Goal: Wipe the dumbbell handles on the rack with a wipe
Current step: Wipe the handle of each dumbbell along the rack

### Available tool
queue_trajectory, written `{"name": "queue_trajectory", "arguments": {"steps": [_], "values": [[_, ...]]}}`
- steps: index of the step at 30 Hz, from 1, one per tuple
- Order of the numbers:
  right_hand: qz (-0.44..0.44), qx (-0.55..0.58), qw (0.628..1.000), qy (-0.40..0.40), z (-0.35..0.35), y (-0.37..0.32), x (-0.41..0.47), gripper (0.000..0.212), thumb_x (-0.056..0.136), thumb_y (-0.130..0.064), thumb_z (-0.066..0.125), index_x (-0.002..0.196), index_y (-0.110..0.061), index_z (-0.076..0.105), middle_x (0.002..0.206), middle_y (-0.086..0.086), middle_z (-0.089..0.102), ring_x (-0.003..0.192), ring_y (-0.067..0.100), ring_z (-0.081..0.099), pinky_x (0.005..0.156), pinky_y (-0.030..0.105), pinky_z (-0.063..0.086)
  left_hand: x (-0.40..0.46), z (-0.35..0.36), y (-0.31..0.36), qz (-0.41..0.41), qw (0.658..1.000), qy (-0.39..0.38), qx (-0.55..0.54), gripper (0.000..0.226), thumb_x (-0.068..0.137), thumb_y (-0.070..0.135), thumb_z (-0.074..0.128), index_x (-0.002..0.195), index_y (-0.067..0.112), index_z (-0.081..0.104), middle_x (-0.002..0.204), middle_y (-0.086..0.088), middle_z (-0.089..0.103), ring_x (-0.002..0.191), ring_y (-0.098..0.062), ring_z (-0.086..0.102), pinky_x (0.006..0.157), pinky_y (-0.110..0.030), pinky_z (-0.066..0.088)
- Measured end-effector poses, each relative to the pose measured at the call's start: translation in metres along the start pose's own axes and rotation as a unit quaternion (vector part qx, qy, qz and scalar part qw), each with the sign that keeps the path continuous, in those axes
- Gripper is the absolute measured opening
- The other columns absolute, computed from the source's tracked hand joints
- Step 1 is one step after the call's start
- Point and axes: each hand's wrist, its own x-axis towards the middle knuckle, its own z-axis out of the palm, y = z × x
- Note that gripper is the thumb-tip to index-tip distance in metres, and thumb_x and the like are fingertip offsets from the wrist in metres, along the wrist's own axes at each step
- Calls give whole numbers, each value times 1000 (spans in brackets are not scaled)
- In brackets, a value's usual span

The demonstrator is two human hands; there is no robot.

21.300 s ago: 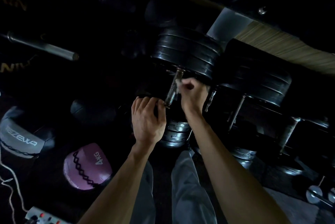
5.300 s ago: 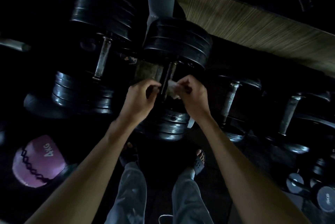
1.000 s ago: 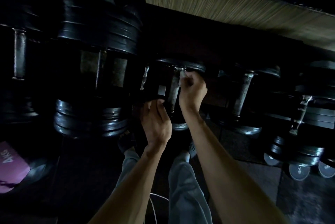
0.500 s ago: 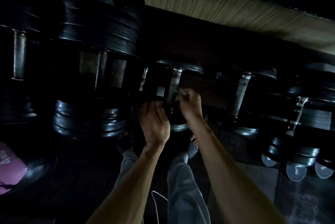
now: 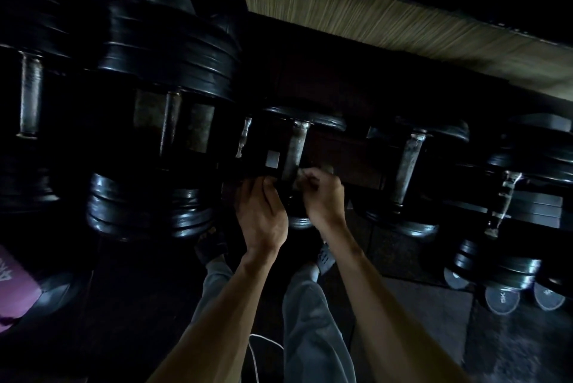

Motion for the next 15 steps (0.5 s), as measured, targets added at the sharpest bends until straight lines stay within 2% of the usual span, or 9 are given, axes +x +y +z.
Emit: {"name": "queue_trajectory", "arguments": {"steps": [3, 6, 8, 10, 12, 14, 15], "values": [[-80, 27, 993, 79, -3, -21, 15, 13, 97, -12, 66, 95, -4, 76, 73, -3, 71, 63, -6, 63, 59, 6, 44, 0, 0, 1, -1, 1000, 4, -12, 40, 94, 23, 31, 91, 14, 70, 92, -5, 70, 91, -27, 62, 88, -49, 49], [-102, 60, 981, 152, 6, -30, 26, 12, 95, -13, 68, 88, -6, 75, 73, -4, 71, 65, 0, 65, 62, 10, 48, -1, -1, 2, -8, 1000, 2, -20, 40, 94, 23, 31, 90, 14, 69, 91, -4, 70, 91, -24, 61, 88, -47, 49], [-115, 18, 984, 138, 11, -22, 16, 10, 93, -15, 71, 85, -10, 74, 78, -2, 70, 69, 4, 64, 64, 11, 46, -1, -2, 4, -16, 1000, -9, -23, 42, 94, 24, 29, 92, 13, 69, 92, -4, 70, 91, -24, 61, 87, -47, 49], [-113, -25, 990, 81, 14, -8, -4, 2, 89, -10, 74, 89, -11, 75, 88, 1, 68, 80, 4, 62, 69, 7, 46, 0, -3, 5, -17, 1000, -18, -18, 44, 96, 25, 27, 91, 12, 68, 92, -4, 70, 90, -25, 60, 85, -46, 49], [-114, -47, 991, 51, 15, 0, -16, 7, 88, -5, 74, 90, -12, 76, 91, -1, 66, 86, 2, 63, 73, 6, 47, -1, -3, 3, -7, 1000, -24, -13, 44, 97, 26, 26, 90, 10, 67, 92, -5, 70, 89, -25, 59, 84, -46, 48], [-124, -57, 988, 75, 14, -9, -6, 6, 88, -6, 74, 84, -11, 75, 86, 1, 65, 81, -6, 58, 68, 4, 43, -1, -4, 1, -9, 999, -30, -7, 46, 97, 30, 26, 96, 11, 68, 97, -6, 69, 94, -26, 59, 89, -46, 46], [-132, -57, 985, 96, 14, -18, 4, 8, 88, -7, 74, 81, -11, 74, 83, 4, 66, 78, -4, 58, 67, 4, 42, 0, -4, 0, -13, 999, -35, -8, 46, 97, 31, 26, 99, 12, 68, 99, -7, 69, 96, -26, 60, 91, -47, 46]]}}
